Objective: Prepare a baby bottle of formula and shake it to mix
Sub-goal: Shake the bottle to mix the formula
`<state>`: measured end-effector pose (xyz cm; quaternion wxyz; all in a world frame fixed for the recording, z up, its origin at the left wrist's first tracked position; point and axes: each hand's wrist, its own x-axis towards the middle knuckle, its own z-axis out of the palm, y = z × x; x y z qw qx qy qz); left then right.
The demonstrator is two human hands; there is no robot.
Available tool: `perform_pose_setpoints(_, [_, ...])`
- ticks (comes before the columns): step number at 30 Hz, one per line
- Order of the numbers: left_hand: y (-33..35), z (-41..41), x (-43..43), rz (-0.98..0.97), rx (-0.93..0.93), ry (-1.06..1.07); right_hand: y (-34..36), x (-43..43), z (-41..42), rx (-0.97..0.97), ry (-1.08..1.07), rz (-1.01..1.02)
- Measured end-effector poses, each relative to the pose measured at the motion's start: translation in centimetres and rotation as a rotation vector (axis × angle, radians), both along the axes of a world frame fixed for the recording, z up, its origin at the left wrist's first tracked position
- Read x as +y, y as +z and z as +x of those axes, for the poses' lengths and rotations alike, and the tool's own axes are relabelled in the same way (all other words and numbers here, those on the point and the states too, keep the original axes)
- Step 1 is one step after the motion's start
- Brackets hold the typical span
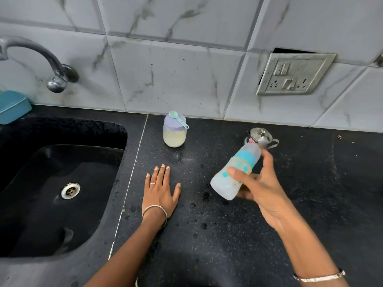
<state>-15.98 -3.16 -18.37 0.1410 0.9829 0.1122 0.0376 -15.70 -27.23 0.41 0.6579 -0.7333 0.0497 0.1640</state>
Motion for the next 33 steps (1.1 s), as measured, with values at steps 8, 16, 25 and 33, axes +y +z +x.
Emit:
perform_pose_setpoints(8, [0.0, 0.0, 0.0, 0.008, 0.015, -0.002, -0.1, -0.3, 0.2, 0.017, -0.036, -0.013])
perform_pose_setpoints(16, [0.0, 0.0, 0.1, 0.002, 0.004, 0.001, -0.1, -0.4, -0.7, 0.125, 0.259, -0.173])
perform_pose_setpoints(25, [0.0, 0.1, 0.1, 0.008, 0.007, -0.004, -1.1, 0.6, -1.0, 0.08, 0.105, -0.127])
perform_pose_setpoints(33, [-0.1, 0.0, 0.1, -0.008, -0.014, 0.004, 0.1, 0.2, 0.0, 0.06, 0.03, -0.025])
